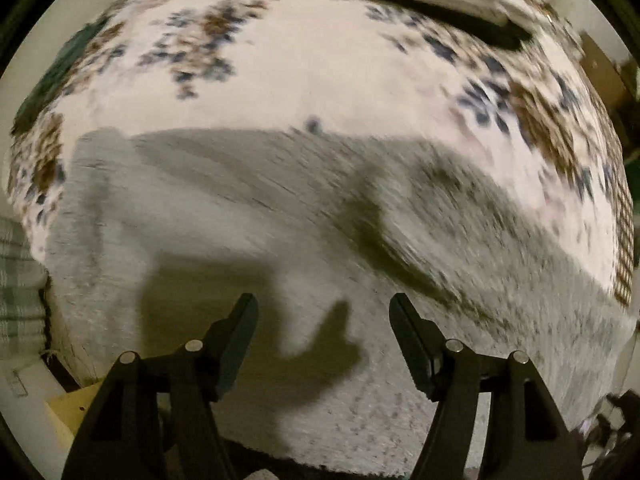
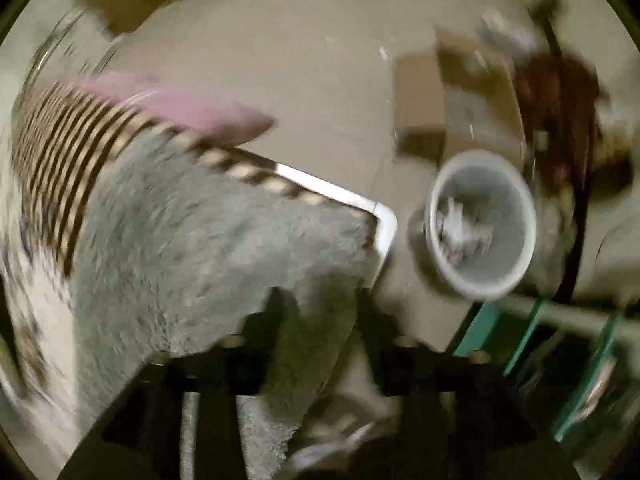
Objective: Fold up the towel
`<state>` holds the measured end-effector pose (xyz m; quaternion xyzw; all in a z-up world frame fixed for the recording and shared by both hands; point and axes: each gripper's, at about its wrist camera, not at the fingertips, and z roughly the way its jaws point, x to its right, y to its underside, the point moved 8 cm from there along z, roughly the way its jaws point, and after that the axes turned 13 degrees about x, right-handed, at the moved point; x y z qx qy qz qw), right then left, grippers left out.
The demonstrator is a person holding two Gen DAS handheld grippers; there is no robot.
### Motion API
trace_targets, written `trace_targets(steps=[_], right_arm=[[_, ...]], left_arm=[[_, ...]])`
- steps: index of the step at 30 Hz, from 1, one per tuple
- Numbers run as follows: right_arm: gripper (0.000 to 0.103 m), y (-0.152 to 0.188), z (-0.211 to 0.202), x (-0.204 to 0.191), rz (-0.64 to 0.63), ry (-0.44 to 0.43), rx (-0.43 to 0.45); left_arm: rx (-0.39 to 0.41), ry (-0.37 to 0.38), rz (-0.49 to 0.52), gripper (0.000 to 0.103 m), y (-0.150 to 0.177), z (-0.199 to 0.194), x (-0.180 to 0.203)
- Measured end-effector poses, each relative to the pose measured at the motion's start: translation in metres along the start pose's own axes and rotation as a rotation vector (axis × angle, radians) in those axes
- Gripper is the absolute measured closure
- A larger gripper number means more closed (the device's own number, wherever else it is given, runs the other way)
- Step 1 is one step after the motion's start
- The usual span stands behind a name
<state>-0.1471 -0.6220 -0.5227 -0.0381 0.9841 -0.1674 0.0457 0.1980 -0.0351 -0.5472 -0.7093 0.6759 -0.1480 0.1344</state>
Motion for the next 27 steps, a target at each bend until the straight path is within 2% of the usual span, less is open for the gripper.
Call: trace_targets(steps=[2,4,6,8,11,12,15,18,19,20,21,22,23,24,26,27], right_arm=[[0.05,-0.004,-0.017,-0.001,-0.015,-0.039,0.06],[0.049,-0.003,-0.027,-0.015,-0.025,-0.075,0.074],[0.046,0.016,-0.031,-0.047,-0.061,-0.144,0.006],[0.046,0.044,-0.03,-0.089,-0.108,-0.204,-0.098],[0.046,0.107,-0.029,-0.171,-0.181,-0.308,-0.261],[0.046,0.124,-0.027,-0.186,-0.197,-0.325,-0.289],[0.046,0.185,-0.023,-0.252,-0.256,-0.323,-0.367],[0.046,0.221,-0.012,-0.277,-0.247,-0.28,-0.409],[0.046,0.23,-0.006,-0.282,-0.245,-0.258,-0.417],[0.052,0.237,-0.001,-0.286,-0.243,-0.231,-0.408],[0.07,0.241,0.002,-0.284,-0.243,-0.214,-0.398],[0.078,0.243,0.004,-0.284,-0.243,-0.197,-0.389],[0.09,0.244,0.004,-0.284,-0.241,-0.193,-0.38],[0.094,0.243,0.004,-0.284,-0.24,-0.193,-0.368],[0.096,0.242,-0.003,-0.286,-0.247,-0.202,-0.332],[0.097,0.239,-0.007,-0.287,-0.248,-0.208,-0.319]], left_arm=[[-0.008,0.01,0.047,0.037,0.005,0.002,0.012],[-0.018,0.019,0.09,0.037,0.008,0.005,0.022],[-0.025,0.023,0.115,0.037,0.006,0.008,0.029],[-0.022,0.021,0.116,0.037,-0.003,0.011,0.035],[-0.013,0.024,0.085,0.037,-0.022,0.015,0.042],[-0.012,0.034,0.083,0.037,-0.028,0.016,0.044],[-0.045,0.043,0.037,0.037,-0.039,0.031,0.049],[-0.115,0.053,-0.037,0.037,-0.039,0.05,0.044],[-0.14,0.073,-0.075,0.043,-0.039,0.057,0.042],[-0.153,0.086,-0.109,0.051,-0.04,0.062,0.039],[-0.162,0.082,-0.136,0.069,-0.042,0.067,0.034],[-0.166,0.076,-0.16,0.081,-0.043,0.071,0.028],[-0.166,0.084,-0.192,0.085,-0.044,0.072,0.022],[-0.163,0.097,-0.222,0.091,-0.045,0.072,0.018],[-0.148,0.123,-0.243,0.094,-0.049,0.068,0.011],[-0.126,0.112,-0.238,0.094,-0.052,0.065,0.007]])
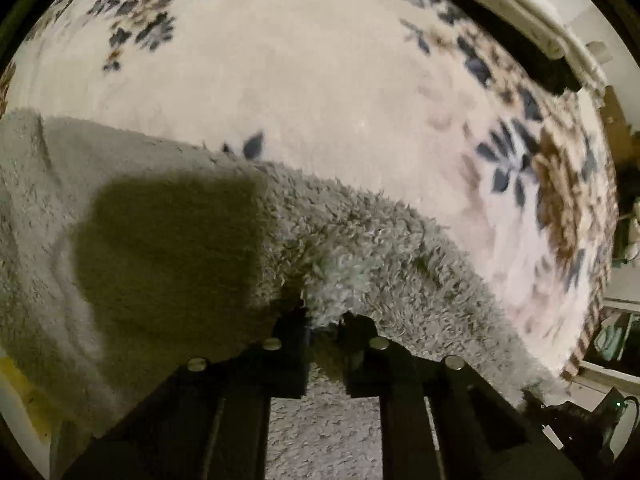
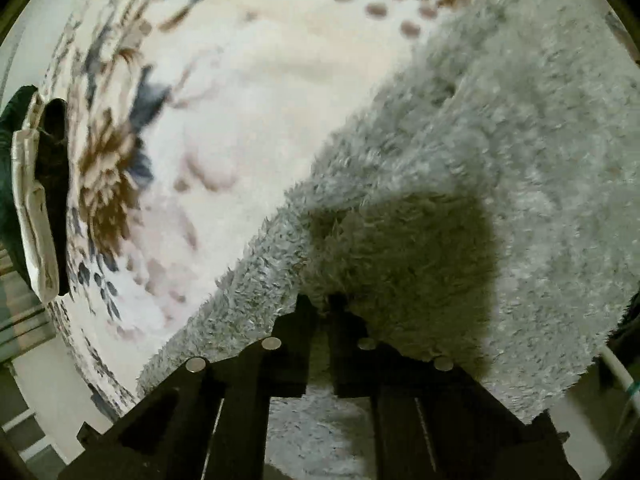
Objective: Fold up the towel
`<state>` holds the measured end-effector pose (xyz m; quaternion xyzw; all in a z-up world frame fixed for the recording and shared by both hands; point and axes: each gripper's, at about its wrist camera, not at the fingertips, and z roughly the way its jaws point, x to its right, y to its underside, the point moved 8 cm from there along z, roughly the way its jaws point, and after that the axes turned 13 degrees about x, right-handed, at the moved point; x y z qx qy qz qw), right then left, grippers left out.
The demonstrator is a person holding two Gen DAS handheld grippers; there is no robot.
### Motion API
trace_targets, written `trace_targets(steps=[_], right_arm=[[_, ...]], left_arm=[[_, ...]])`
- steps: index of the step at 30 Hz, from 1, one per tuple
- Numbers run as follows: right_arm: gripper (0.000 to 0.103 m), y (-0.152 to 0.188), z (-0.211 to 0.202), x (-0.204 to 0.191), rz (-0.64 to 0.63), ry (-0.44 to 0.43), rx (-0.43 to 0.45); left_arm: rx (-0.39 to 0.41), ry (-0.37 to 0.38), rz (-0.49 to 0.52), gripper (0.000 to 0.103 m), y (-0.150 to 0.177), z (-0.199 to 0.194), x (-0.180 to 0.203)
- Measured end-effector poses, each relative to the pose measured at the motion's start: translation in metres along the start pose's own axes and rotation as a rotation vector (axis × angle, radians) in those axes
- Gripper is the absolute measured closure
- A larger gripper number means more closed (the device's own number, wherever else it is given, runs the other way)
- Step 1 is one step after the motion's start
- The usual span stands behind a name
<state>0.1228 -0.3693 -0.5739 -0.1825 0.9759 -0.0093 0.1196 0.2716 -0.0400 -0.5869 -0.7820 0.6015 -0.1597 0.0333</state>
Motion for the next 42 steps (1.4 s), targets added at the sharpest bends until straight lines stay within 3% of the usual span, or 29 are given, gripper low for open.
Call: trace_targets(steps=[8,14,16,17,18,19,20,21,22,25,28,30,33,36,40,42], right_arm=[[0.097,-0.029,-0.025,-0.025,-0.034,-0.047,0.079],[0.096,-0.046,-0.008,-0.019,-0.107,-0.051,0.033],[0.086,-0.046,-0.006,-0.015,-0.105,-0.109,0.011],[0.074,-0.045,-0.009,-0.013,-0.108,-0.128,0.014],[0.055,-0.046,-0.016,-0.009,-0.115,-0.146,0.034],[0.046,-0.046,-0.026,-0.004,-0.118,-0.179,0.053],[0.036,-0.046,-0.035,0.003,-0.118,-0.202,0.068],[0.036,-0.046,-0.042,0.012,-0.116,-0.21,0.077],[0.036,-0.046,-0.052,0.024,-0.109,-0.211,0.092],[0.036,-0.047,-0.083,0.077,-0.066,-0.174,0.155],[0.036,-0.056,-0.111,0.157,0.045,-0.086,0.245],[0.036,-0.066,-0.116,0.213,0.14,-0.022,0.279],[0.036,-0.083,-0.109,0.268,0.224,-0.001,0.302],[0.036,-0.105,-0.087,0.3,0.267,-0.061,0.303],[0.037,-0.127,-0.06,0.311,0.297,-0.201,0.305],[0.059,-0.135,-0.067,0.305,0.274,-0.244,0.372]], left_arm=[[0.049,0.056,-0.04,0.095,-0.031,-0.019,0.004],[-0.005,0.029,0.0,0.091,-0.037,0.009,0.017],[0.005,0.035,0.014,0.09,-0.035,0.002,0.017],[0.009,0.038,0.021,0.087,-0.034,-0.003,0.018],[0.014,0.045,0.031,0.075,-0.032,-0.009,0.019],[0.019,0.047,0.058,0.059,-0.028,-0.019,0.021],[0.031,0.052,0.081,0.049,-0.025,-0.028,0.023],[0.044,0.055,0.095,0.029,-0.022,-0.034,0.025],[0.059,0.052,0.114,0.022,-0.018,-0.043,0.028],[0.076,0.059,0.167,0.021,0.001,-0.061,0.039],[0.079,0.053,0.252,0.021,0.027,-0.067,0.059],[0.059,0.052,0.301,0.021,0.048,-0.057,0.079],[-0.011,0.072,0.36,0.021,0.09,-0.035,0.109],[-0.088,0.095,0.464,0.021,0.134,-0.009,0.143],[-0.115,0.028,0.621,0.019,0.167,0.02,0.159],[-0.103,0.014,0.68,0.012,0.171,0.028,0.161]])
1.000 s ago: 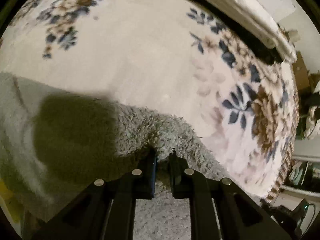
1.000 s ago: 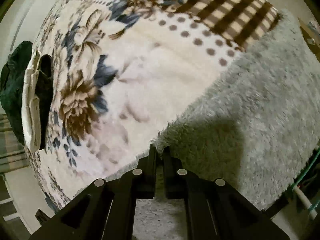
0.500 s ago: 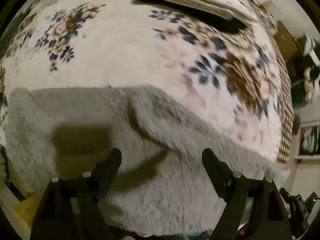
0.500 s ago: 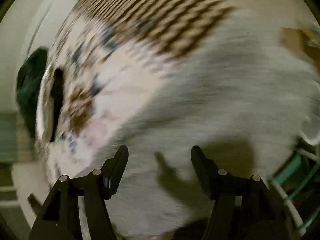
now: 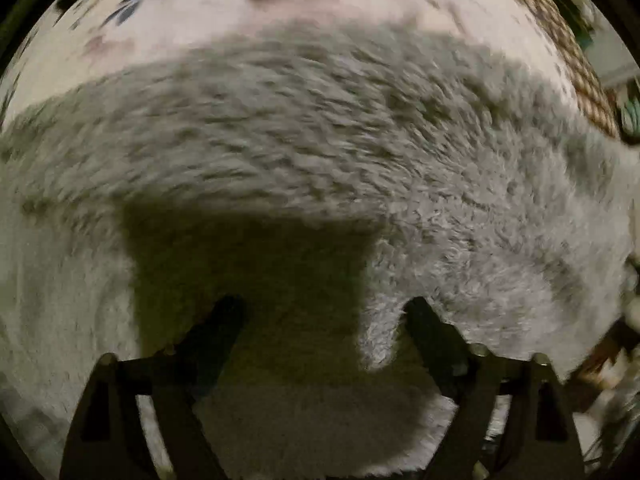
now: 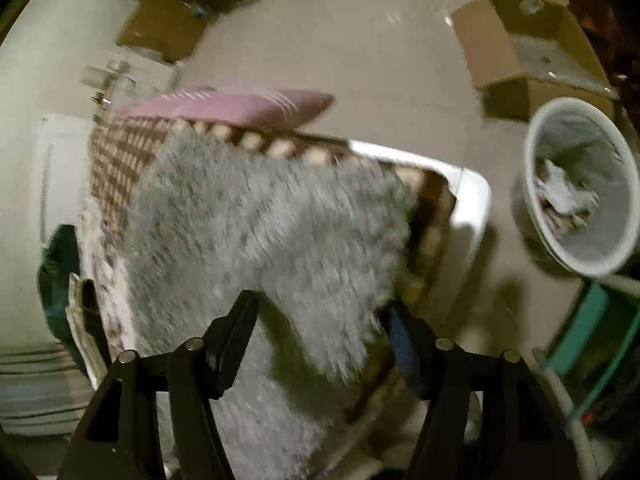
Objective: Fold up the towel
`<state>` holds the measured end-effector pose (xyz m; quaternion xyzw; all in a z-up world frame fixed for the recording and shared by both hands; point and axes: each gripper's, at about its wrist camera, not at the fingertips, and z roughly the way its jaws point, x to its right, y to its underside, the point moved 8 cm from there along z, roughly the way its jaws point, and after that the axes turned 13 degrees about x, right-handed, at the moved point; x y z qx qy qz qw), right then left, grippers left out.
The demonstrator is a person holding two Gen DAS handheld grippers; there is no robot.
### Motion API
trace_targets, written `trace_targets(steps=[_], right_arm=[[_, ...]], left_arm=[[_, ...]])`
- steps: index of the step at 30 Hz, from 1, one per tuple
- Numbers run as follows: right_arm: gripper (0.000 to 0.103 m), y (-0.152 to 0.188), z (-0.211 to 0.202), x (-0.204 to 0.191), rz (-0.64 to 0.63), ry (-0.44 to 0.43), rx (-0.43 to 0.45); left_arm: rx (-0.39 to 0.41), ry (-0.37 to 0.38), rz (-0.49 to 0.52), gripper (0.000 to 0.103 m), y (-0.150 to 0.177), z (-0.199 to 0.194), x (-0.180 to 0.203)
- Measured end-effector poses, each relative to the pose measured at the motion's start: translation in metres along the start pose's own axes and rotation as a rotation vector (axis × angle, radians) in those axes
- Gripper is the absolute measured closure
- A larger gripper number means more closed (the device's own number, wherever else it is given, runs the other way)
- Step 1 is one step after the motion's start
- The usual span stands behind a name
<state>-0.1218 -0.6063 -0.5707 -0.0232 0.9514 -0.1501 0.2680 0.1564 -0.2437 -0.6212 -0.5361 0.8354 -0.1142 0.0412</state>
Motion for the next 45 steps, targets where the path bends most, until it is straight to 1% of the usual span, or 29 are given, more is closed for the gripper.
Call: trace_targets(steps=[1,3,4,5,6,7,8,11,12,13,14,15,16,18,19,20,21,22,24,25,26,27,30,32,34,38,40,43,45], right_arm=[[0.063,-0.004,-0.004,-0.005,-0.015,-0.024,0.027],[0.064,-0.011,-0.01,-0.015,-0.01,-0.089,0.066],[0.064,-0.012,-0.008,-0.016,-0.002,-0.108,0.06],[0.064,-0.01,0.0,-0.014,0.001,-0.112,0.035],[0.061,-0.009,0.008,-0.009,0.005,-0.101,0.013],[0.056,-0.007,0.022,-0.002,0.02,-0.081,-0.017],[0.05,-0.004,0.031,0.002,0.042,-0.101,-0.035],[0.048,-0.007,0.04,-0.003,0.067,-0.177,-0.012],[0.061,-0.009,0.04,-0.008,0.057,-0.185,0.006],[0.078,-0.012,0.039,-0.011,0.041,-0.186,0.029],[0.087,-0.017,0.036,-0.012,0.025,-0.171,0.056],[0.087,-0.023,0.032,-0.012,0.033,-0.172,0.088],[0.087,-0.027,0.031,-0.012,0.046,-0.174,0.097],[0.086,-0.024,0.042,-0.011,0.073,-0.21,0.055],[0.082,-0.019,0.046,-0.015,0.07,-0.231,0.023],[0.077,-0.011,0.058,-0.018,0.046,-0.226,-0.028],[0.063,-0.005,0.067,-0.021,0.02,-0.218,-0.058],[0.059,-0.003,0.071,-0.023,0.003,-0.216,-0.07],[0.059,0.0,0.079,-0.027,-0.032,-0.21,-0.058],[0.062,-0.001,0.079,-0.027,-0.03,-0.208,-0.05],[0.081,-0.005,0.079,-0.027,-0.028,-0.199,-0.025],[0.084,-0.008,0.075,-0.028,-0.033,-0.191,-0.006],[0.085,-0.013,0.055,-0.039,-0.06,-0.198,0.044],[0.086,-0.011,0.041,-0.054,-0.104,-0.21,0.063],[0.086,-0.004,0.019,-0.074,-0.142,-0.236,0.073],[0.086,0.02,-0.023,-0.133,-0.233,-0.319,0.082],[0.086,0.04,-0.044,-0.165,-0.295,-0.359,0.082],[0.086,0.086,-0.071,-0.215,-0.378,-0.417,0.051],[0.086,0.132,-0.079,-0.247,-0.449,-0.454,0.008]], left_arm=[[0.008,-0.002,0.018,0.01,-0.001,0.0,0.0],[0.008,0.012,0.02,0.009,-0.001,0.001,0.0],[0.008,0.019,0.024,0.006,-0.001,0.002,0.0],[0.008,0.025,0.024,0.005,-0.001,0.001,-0.003],[0.007,0.03,0.024,0.001,-0.002,0.003,-0.003],[0.004,0.036,0.022,0.0,-0.003,0.004,-0.003],[0.002,0.031,0.02,0.0,-0.005,0.007,-0.004],[0.008,0.015,-0.003,0.0,-0.008,0.012,-0.005],[0.02,0.008,-0.015,0.0,-0.009,0.012,-0.006],[0.033,0.001,-0.023,0.0,-0.012,0.015,-0.001],[0.041,-0.001,-0.029,0.0,-0.012,0.015,-0.001],[0.047,-0.002,-0.034,0.0,-0.012,0.015,-0.001],[0.051,-0.001,-0.034,0.0,-0.008,0.014,-0.001],[0.058,0.007,-0.041,0.0,-0.005,0.012,-0.002],[0.063,0.009,-0.047,0.0,-0.003,0.01,-0.006],[0.065,0.007,-0.049,0.0,0.0,0.01,-0.01],[0.069,-0.002,-0.054,0.0,0.0,0.01,-0.011],[0.069,-0.009,-0.06,0.0,0.004,0.008,-0.012],[0.064,-0.022,-0.059,0.0,0.006,0.004,-0.011],[0.061,-0.022,-0.06,0.0,0.005,0.001,-0.008],[0.062,-0.016,-0.066,0.0,0.005,-0.002,-0.006],[0.063,-0.008,-0.071,0.0,0.006,-0.007,-0.004],[0.106,0.0,-0.072,0.0,0.003,-0.031,-0.004],[0.13,-0.005,-0.08,0.0,0.004,-0.049,-0.012],[0.149,0.0,-0.112,0.0,0.004,-0.066,-0.025],[0.177,0.011,-0.19,0.0,0.006,-0.096,-0.058],[0.196,0.019,-0.24,0.0,0.004,-0.11,-0.084],[0.224,0.025,-0.3,0.0,0.003,-0.123,-0.116],[0.236,0.013,-0.324,0.0,0.001,-0.129,-0.133]])
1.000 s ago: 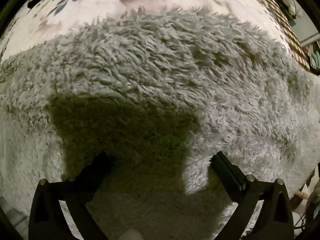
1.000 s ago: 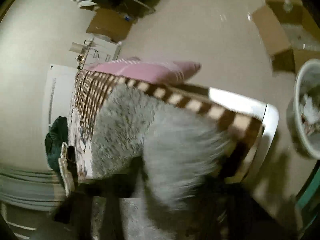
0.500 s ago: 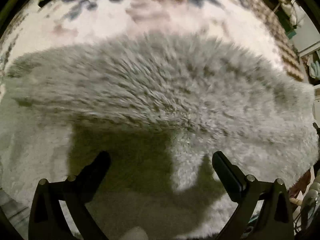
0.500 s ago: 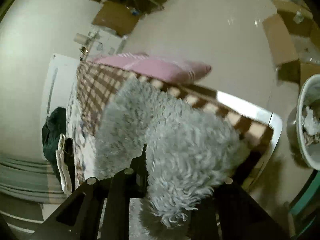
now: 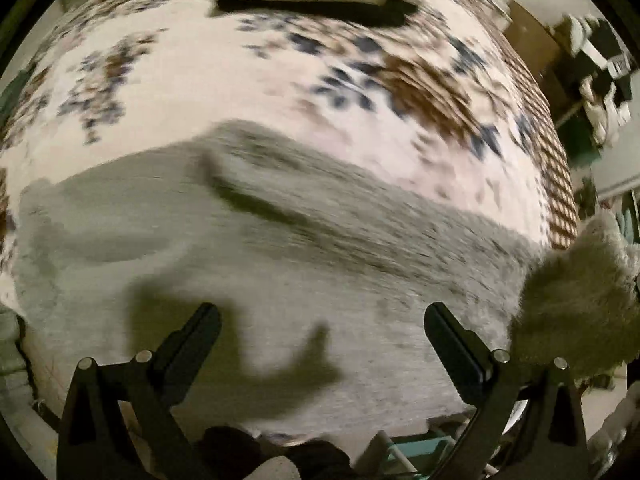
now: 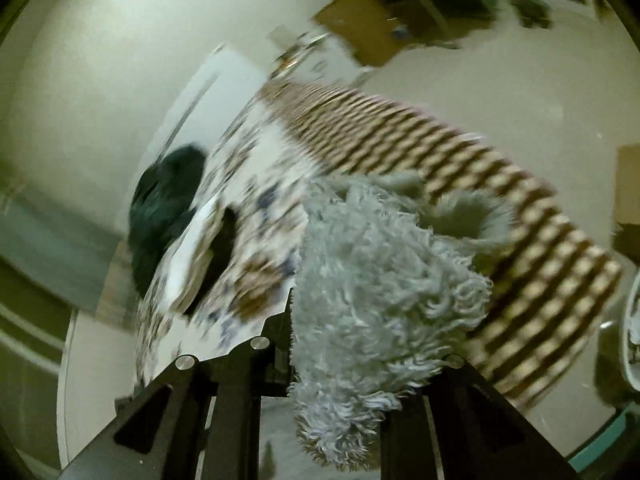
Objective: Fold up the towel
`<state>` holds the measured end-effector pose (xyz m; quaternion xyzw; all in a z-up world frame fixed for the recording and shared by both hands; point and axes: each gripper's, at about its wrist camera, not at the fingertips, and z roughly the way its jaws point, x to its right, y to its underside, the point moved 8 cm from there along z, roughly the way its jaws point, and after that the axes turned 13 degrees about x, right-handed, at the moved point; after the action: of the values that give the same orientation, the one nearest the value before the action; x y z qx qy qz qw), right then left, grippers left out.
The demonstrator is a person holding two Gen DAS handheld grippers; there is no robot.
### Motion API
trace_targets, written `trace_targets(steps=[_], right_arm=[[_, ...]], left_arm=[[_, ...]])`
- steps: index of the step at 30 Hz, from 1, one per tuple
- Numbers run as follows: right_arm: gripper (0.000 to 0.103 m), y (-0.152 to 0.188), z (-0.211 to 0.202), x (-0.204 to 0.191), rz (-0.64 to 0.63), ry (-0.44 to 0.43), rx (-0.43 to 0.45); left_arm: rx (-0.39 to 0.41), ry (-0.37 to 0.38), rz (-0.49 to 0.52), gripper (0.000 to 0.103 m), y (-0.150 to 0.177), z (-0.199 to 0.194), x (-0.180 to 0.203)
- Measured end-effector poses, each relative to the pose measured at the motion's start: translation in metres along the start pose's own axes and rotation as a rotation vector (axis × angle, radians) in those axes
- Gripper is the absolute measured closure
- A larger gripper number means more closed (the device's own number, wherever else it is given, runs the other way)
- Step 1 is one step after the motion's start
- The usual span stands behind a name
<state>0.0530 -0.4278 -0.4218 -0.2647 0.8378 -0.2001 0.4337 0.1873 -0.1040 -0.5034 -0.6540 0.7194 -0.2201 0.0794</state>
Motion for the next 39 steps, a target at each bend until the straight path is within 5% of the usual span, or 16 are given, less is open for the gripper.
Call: trace_targets(steps=[7,10,14,17,18,20,24,27,32,36,38,39], right_arm=[[0.086,0.137,0.056,-0.117,-0.176,-0.099,-0.226],[0.086,0.221,0.085,-0.149,-0.28,-0.126,-0.355],[0.085,0.302,0.113,-0.155,-0.465,-0.07,-0.479],[0.071,0.337,0.124,-0.146,-0.54,0.006,-0.606],[0.053,0.341,0.121,-0.148,-0.533,-0.006,-0.638],[0.032,0.336,0.106,-0.159,-0.482,-0.075,-0.671],[0.023,0.306,0.063,-0.167,-0.359,-0.181,-0.703],[0.023,0.269,0.048,-0.167,-0.281,-0.175,-0.673],[0.023,0.214,0.044,-0.101,-0.215,0.06,-0.552],[0.023,0.184,0.045,-0.051,-0.187,0.178,-0.486],[0.023,0.174,0.046,-0.029,-0.175,0.235,-0.464],[0.023,0.169,0.045,-0.022,-0.165,0.245,-0.458]], left_arm=[[0.031,-0.045,-0.096,0.0,-0.005,-0.023,-0.096],[0.042,-0.075,-0.133,0.0,0.001,-0.029,-0.137],[0.025,-0.102,-0.163,0.0,0.01,-0.026,-0.177],[0.002,-0.085,-0.202,0.0,0.013,-0.022,-0.19],[0.0,-0.068,-0.211,0.0,0.011,-0.022,-0.19],[0.018,-0.036,-0.21,0.0,0.002,-0.027,-0.186],[0.051,0.054,-0.162,0.0,-0.017,-0.035,-0.155],[0.052,0.124,-0.121,0.0,-0.028,-0.037,-0.116],[0.016,0.227,0.021,0.0,-0.03,-0.01,-0.03],[-0.075,0.218,0.225,0.003,-0.005,0.037,0.016],[-0.114,0.245,0.289,0.035,0.011,0.056,0.029],[-0.132,0.269,0.291,0.085,0.017,0.062,0.031]])
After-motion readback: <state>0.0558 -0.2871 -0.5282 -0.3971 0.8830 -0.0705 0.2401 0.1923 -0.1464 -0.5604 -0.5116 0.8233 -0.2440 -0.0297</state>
